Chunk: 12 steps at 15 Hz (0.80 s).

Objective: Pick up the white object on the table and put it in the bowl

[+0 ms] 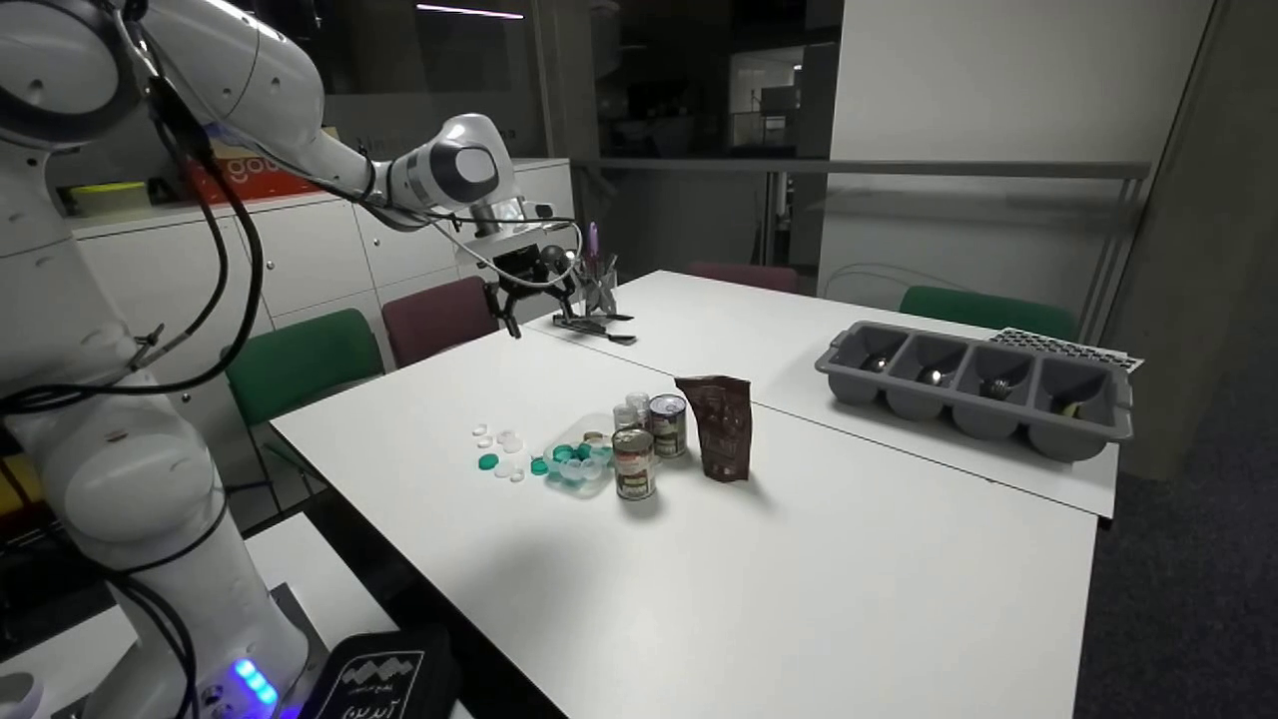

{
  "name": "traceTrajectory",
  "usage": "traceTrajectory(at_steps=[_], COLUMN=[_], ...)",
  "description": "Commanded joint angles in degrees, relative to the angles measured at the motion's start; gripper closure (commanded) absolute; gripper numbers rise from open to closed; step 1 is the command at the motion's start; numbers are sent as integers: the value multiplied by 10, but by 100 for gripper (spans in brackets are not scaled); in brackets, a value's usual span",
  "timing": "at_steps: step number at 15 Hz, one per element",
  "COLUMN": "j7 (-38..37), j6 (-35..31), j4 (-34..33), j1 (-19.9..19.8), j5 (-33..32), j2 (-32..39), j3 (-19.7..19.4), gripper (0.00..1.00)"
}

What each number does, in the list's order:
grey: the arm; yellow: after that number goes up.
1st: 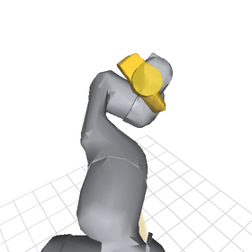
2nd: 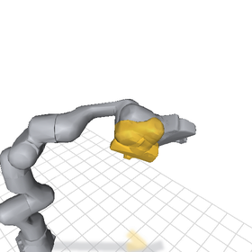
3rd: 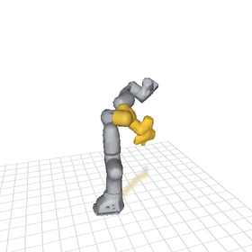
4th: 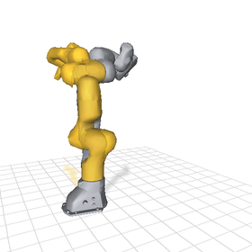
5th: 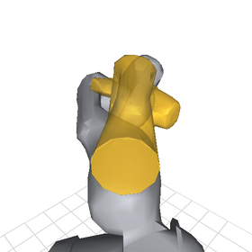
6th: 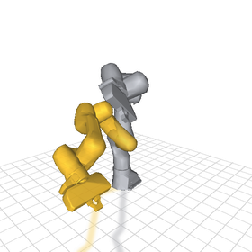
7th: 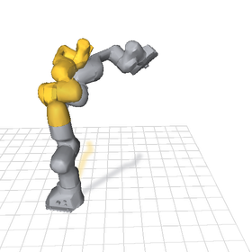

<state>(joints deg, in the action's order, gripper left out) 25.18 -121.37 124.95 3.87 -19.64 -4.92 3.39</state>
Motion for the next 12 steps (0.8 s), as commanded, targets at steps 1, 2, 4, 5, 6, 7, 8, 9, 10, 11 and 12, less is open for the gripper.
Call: traceTrajectory(at_steps=[1, 2, 4, 5, 6, 7, 8, 9, 10, 11, 12], j7=[0, 0, 0, 0, 17, 35, 49, 61, 76, 93, 111], j6=[2, 2, 2, 2, 1, -3, -2, -7, -14, -28, -53], j4=[-1, -1, -1, -1, -4, -7, -17, -22, -26, -32, -35], j1=[1, 1, 1, 1, 4, 7, 11, 15, 20, 23, 26], j5=[0, 0, 0, 0, -32, -60, -66, -78, -84, -87, -79], j2=[0, 0, 0, 0, 8, 15, 29, 38, 48, 58, 66], j3=[0, 0, 0, 0, 4, 9, 14, 19, 22, 26, 30], gripper=[0, 0, 0, 0, 0, 0, 0, 0, 0, 0, 0])
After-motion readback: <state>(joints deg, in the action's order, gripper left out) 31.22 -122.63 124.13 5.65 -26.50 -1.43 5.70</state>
